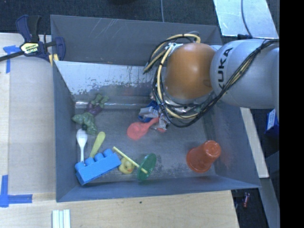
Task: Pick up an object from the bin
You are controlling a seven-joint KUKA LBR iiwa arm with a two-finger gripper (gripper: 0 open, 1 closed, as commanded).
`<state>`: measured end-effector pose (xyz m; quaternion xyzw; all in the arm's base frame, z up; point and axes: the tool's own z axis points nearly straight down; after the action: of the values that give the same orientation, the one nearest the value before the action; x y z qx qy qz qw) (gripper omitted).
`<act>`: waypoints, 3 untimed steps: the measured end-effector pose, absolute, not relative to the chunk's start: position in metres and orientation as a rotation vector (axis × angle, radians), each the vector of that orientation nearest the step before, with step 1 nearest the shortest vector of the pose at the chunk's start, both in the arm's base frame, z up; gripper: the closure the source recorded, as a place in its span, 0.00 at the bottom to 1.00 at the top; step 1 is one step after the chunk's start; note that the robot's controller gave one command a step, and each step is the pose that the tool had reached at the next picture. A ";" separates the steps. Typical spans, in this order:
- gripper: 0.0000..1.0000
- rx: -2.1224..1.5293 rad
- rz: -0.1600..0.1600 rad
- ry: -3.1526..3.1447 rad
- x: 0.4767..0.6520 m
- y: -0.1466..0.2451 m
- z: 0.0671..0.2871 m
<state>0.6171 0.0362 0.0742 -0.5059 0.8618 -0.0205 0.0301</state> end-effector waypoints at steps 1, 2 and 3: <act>1.00 -1.843 -0.068 2.462 0.626 0.022 0.074; 1.00 -1.996 -0.078 2.338 0.629 0.010 0.074; 1.00 -2.216 -0.092 2.138 0.627 0.009 0.074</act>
Offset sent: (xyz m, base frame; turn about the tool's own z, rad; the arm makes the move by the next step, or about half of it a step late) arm 0.0105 -0.0441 -0.0042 -0.7034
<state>0.6266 0.0092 0.0740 -0.7190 0.6937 -0.0298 0.0302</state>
